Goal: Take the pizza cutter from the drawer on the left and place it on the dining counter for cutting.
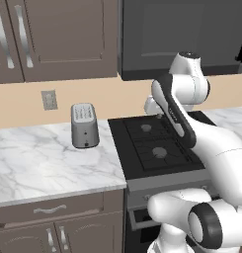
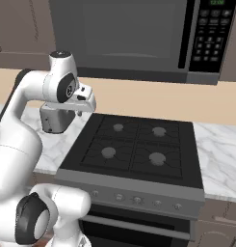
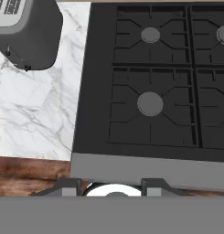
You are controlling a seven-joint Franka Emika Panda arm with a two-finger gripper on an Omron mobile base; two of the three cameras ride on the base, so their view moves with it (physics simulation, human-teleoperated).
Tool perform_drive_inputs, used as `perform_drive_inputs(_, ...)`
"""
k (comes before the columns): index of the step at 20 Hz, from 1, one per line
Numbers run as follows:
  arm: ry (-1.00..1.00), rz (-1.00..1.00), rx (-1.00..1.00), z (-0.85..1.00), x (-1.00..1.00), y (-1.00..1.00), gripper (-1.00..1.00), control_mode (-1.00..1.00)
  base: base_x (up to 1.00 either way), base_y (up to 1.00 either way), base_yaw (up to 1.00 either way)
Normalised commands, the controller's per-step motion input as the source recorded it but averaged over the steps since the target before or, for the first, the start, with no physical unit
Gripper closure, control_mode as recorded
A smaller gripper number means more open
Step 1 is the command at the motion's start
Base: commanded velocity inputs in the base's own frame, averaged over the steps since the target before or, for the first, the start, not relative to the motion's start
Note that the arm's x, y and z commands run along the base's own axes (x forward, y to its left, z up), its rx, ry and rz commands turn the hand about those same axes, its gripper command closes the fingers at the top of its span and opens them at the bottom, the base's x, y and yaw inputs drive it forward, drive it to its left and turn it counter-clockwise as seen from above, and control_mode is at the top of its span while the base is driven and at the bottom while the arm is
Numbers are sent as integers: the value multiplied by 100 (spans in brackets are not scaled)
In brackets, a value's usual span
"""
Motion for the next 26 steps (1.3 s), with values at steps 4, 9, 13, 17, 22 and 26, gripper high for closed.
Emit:
perform_drive_inputs(4,0,0,0,-6,-17,7,-100,-100,0,0,0)
perform_drive_inputs(9,0,1,-2,-11,-34,42,-100,-100,0,0,0)
perform_drive_inputs(13,0,7,-8,-11,-43,62,-100,-100,0,0,0)
perform_drive_inputs(17,0,11,-7,-17,-44,54,-100,-100,0,0,0)
perform_drive_inputs(22,0,12,-7,-11,-37,60,-100,-100,0,0,0)
perform_drive_inputs(26,0,15,-11,-24,-33,67,-100,-100,0,0,0)
